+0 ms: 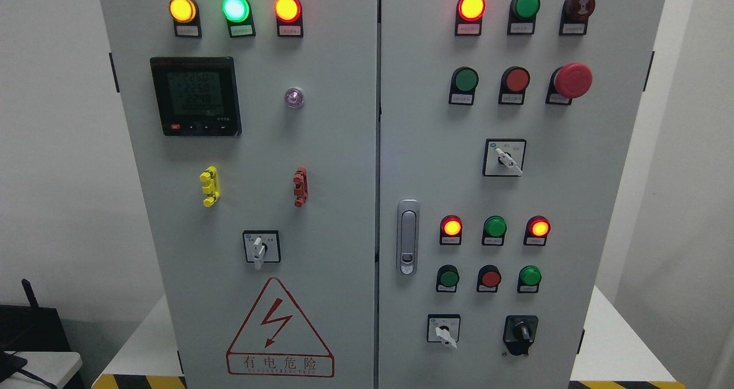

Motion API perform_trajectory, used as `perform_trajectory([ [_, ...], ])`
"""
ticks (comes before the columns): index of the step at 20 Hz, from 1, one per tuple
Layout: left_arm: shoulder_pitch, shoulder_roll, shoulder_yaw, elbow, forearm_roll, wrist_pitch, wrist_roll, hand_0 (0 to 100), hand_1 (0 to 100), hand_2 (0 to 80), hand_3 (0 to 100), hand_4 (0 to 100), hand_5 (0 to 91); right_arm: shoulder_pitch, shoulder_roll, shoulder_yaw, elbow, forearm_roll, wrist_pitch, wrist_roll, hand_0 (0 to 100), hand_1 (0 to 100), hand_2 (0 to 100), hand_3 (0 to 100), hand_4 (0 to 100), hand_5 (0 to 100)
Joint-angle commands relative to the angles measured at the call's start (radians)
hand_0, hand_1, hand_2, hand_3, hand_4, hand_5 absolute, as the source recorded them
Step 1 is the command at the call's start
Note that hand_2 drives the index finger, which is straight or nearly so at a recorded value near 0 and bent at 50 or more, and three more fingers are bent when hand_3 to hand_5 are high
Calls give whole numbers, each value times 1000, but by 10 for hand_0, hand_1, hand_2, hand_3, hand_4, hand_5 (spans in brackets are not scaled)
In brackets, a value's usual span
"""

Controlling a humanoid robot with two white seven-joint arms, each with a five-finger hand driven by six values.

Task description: Turn on light switch 1

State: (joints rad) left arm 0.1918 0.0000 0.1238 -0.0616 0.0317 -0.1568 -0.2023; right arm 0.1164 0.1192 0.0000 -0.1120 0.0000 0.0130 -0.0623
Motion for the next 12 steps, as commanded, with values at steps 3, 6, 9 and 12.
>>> perform_trajectory([
  [3, -3, 37, -3, -1, -4, 14, 4, 465, 0, 0, 0, 0, 0, -1, 0, 17, 0, -25, -1, -1, 120, 389, 0, 0, 0, 0],
  [6, -3, 41, -1, -3, -4, 14, 6, 464, 0, 0, 0, 0, 0, 0, 0, 17, 0, -25, -1, -1, 120, 389, 0, 0, 0, 0],
  [9, -3, 41, 2, -1, -4, 16, 6, 465, 0, 0, 0, 0, 0, -1, 0, 17, 0, -25, 1, -1, 120, 389, 0, 0, 0, 0],
  [12, -2, 41, 2, -6, -4, 16, 10, 465, 0, 0, 0, 0, 0, 0, -1, 17, 0, -25, -1, -1, 120, 389, 0, 0, 0, 0],
])
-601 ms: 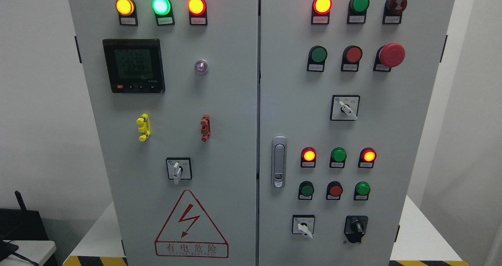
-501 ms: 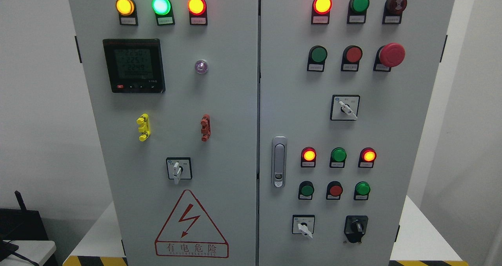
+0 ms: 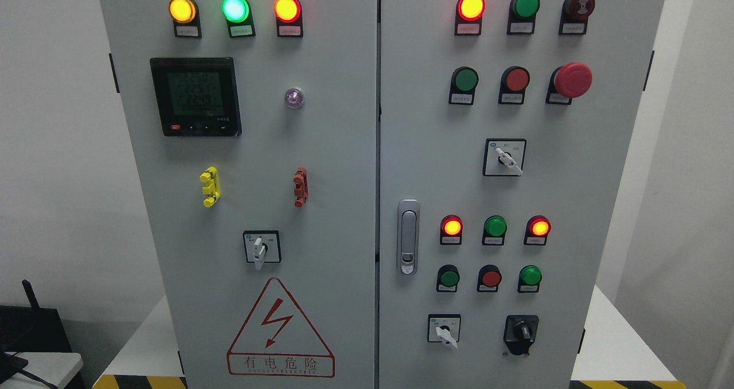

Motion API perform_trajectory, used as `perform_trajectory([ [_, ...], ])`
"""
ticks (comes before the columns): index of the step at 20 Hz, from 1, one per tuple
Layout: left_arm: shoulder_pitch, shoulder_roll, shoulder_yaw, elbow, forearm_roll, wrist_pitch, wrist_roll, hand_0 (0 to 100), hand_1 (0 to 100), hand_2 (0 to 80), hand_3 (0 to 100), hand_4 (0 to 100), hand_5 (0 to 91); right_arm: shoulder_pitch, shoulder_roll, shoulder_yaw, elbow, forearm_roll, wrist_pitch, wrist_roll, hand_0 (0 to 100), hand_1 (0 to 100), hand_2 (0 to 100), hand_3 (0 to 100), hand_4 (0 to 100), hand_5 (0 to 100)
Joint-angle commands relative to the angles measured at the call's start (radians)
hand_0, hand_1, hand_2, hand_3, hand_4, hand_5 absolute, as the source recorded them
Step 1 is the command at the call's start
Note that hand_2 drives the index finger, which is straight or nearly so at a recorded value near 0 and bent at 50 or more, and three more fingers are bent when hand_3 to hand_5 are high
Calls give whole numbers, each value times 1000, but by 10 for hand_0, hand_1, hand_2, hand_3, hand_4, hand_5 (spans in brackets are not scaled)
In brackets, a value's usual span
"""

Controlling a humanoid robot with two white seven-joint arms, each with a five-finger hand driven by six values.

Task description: Turn on light switch 1

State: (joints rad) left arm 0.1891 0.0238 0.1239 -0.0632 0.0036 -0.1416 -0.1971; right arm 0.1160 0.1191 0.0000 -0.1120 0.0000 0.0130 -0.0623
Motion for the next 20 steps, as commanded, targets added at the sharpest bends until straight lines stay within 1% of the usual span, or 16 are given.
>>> perform_trajectory([
  [1, 1, 18, 5, -9, 26, 0, 19, 465, 0, 0, 0, 0, 0, 1, -1, 17, 0, -25, 1, -1, 120, 389, 0, 0, 0, 0],
  [2, 1, 13, 3, -10, 27, -1, 47, 465, 0, 0, 0, 0, 0, 1, -1, 17, 0, -25, 1, -1, 120, 389, 0, 0, 0, 0],
  [3, 1, 10, 5, -13, 27, -3, 60, 465, 0, 0, 0, 0, 0, -1, 1, 17, 0, -25, -1, -1, 120, 389, 0, 0, 0, 0],
  [7, 3, 10, 16, -15, 26, -1, 64, 464, 0, 0, 0, 0, 0, -1, 1, 17, 0, -25, -1, -1, 120, 389, 0, 0, 0, 0],
  [9, 3, 13, 51, -24, 13, 2, 62, 464, 0, 0, 0, 0, 0, 1, 1, 17, 0, -25, -1, -1, 120, 389, 0, 0, 0, 0],
  [12, 13, 10, 112, -73, -45, 17, 59, 463, 0, 0, 0, 0, 0, 1, -1, 17, 0, -25, 1, -1, 120, 389, 0, 0, 0, 0],
  [15, 29, 7, 245, -144, -155, 19, 55, 463, 0, 0, 0, 0, 0, -1, -1, 17, 0, -25, 1, -1, 120, 389, 0, 0, 0, 0],
  [17, 58, 2, 301, -223, -223, 19, 51, 463, 0, 0, 0, 0, 0, 1, 1, 17, 0, -25, -1, -1, 120, 389, 0, 0, 0, 0],
  [18, 67, 2, 322, -257, -235, 19, 51, 463, 0, 0, 0, 0, 0, 1, 1, 17, 0, -25, -1, -1, 120, 389, 0, 0, 0, 0],
  [20, 75, -1, 376, -341, -235, 17, 45, 463, 0, 0, 0, 0, 9, 1, 1, 17, 0, -25, 1, -1, 120, 389, 0, 0, 0, 0],
])
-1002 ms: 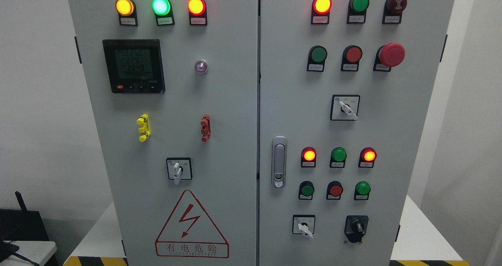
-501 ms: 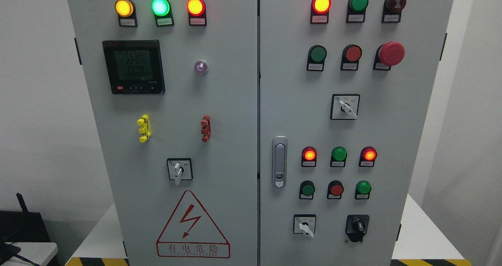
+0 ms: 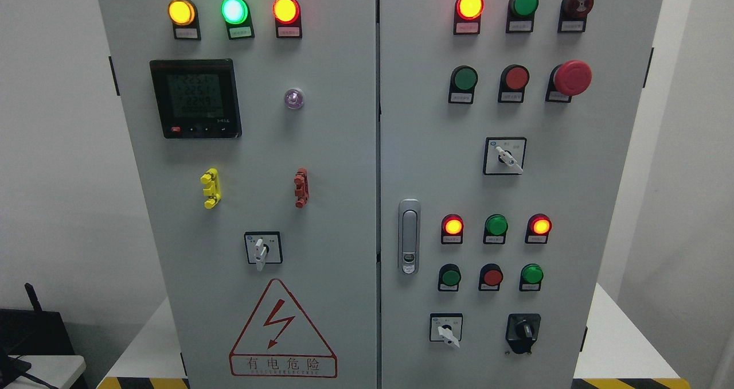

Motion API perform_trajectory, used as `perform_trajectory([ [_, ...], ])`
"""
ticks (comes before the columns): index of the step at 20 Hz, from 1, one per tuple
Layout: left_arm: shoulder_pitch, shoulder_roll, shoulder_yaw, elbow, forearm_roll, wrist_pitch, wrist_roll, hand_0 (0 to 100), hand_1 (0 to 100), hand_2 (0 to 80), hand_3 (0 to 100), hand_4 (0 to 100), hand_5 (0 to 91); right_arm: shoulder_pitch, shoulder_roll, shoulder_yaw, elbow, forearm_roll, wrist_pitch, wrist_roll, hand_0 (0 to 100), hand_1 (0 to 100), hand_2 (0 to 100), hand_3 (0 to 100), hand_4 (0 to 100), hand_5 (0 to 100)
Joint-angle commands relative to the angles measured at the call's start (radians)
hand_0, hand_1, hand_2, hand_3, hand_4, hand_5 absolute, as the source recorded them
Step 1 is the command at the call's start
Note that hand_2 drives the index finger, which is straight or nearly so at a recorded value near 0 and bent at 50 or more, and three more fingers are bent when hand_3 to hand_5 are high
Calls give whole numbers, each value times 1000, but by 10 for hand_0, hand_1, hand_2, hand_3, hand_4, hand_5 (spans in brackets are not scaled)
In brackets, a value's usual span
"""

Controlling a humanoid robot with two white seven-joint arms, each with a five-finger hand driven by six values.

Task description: Turn on light switch 1

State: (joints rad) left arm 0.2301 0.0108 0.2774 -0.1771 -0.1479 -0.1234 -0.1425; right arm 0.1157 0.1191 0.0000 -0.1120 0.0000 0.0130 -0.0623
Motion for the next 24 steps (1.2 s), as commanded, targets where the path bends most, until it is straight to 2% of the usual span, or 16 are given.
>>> perform_trajectory([
  [1, 49, 12, 248, -279, -85, -1, -18, 463, 0, 0, 0, 0, 12, 1, 1, 17, 0, -25, -1, -1, 120, 389, 0, 0, 0, 0],
  [7, 81, 28, 376, -481, -82, -4, -92, 466, 0, 0, 0, 0, 15, 1, 1, 17, 0, -25, -1, -1, 120, 389, 0, 0, 0, 0],
  [12, 83, 29, 471, -597, -73, -15, -133, 471, 0, 0, 0, 22, 27, -1, 1, 17, 0, -25, -1, -1, 120, 389, 0, 0, 0, 0],
  [17, 83, 26, 500, -767, -25, -31, -134, 489, 0, 0, 0, 45, 44, 1, 1, 17, 0, -25, -1, -1, 120, 389, 0, 0, 0, 0],
  [21, 81, 28, 535, -939, -16, -39, -138, 503, 0, 0, 3, 56, 47, -1, 1, 17, 0, -25, 1, -1, 120, 389, 0, 0, 0, 0],
  [24, 74, 23, 548, -1056, -10, -50, -183, 516, 0, 0, 66, 101, 79, 1, 1, 17, 0, -25, -1, -1, 120, 389, 0, 0, 0, 0],
])
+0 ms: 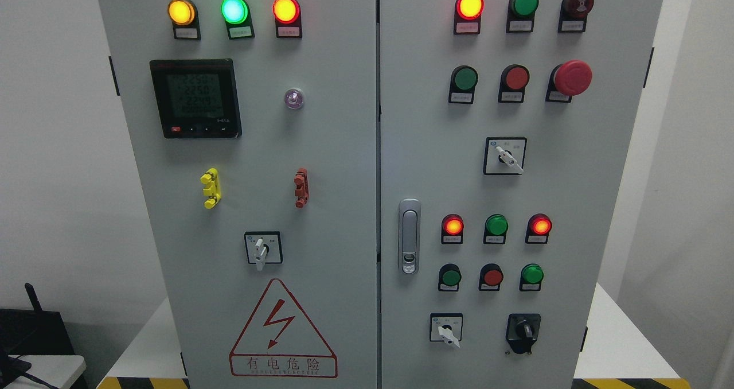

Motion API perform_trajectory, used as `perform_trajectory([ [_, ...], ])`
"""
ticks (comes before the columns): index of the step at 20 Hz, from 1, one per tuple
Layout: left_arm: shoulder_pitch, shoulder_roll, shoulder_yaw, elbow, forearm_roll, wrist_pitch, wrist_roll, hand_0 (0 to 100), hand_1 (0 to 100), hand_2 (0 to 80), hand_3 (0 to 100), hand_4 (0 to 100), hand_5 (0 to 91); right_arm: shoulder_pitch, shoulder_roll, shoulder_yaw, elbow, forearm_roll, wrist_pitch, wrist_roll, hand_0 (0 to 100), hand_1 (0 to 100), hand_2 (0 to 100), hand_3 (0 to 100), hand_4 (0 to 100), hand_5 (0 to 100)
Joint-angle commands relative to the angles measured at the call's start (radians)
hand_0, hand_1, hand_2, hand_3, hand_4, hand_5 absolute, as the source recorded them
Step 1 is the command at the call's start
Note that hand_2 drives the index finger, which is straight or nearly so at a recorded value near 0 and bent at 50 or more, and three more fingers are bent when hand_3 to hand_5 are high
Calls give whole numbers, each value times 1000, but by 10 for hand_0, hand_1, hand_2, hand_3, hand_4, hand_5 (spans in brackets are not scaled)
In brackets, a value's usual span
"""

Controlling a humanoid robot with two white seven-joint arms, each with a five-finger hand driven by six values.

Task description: Turn on light switch 1

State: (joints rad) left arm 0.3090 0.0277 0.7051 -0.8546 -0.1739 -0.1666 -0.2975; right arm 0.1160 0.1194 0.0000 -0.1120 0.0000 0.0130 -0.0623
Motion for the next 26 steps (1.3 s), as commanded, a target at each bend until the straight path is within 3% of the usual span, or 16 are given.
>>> perform_trajectory([
  [1, -5, 8, 125, -415, 17, -7, -32, 523, 0, 0, 80, 111, 83, -1, 0, 17, 0, -25, 1, -1, 120, 389, 0, 0, 0, 0],
  [10, -28, 37, 143, -728, 50, -51, -52, 555, 0, 0, 208, 258, 161, -1, 0, 17, 0, -25, 1, -1, 120, 389, 0, 0, 0, 0],
  [15, -111, 43, 134, -877, 50, -59, -61, 588, 0, 0, 364, 416, 230, 1, 0, 17, 0, -25, -1, -1, 120, 389, 0, 0, 0, 0],
  [20, -131, 66, 99, -902, 50, -123, -60, 533, 0, 109, 430, 478, 259, 1, 0, 17, 0, -25, -1, -1, 120, 389, 0, 0, 0, 0],
  [22, -136, 74, 83, -911, 50, -125, -60, 466, 0, 208, 464, 567, 368, 1, -1, 17, 0, -25, -1, -1, 120, 389, 0, 0, 0, 0],
  [26, -188, 75, 48, -937, 53, -139, -78, 344, 0, 308, 513, 636, 474, 1, 0, 17, 0, -25, -1, -1, 120, 389, 0, 0, 0, 0],
])
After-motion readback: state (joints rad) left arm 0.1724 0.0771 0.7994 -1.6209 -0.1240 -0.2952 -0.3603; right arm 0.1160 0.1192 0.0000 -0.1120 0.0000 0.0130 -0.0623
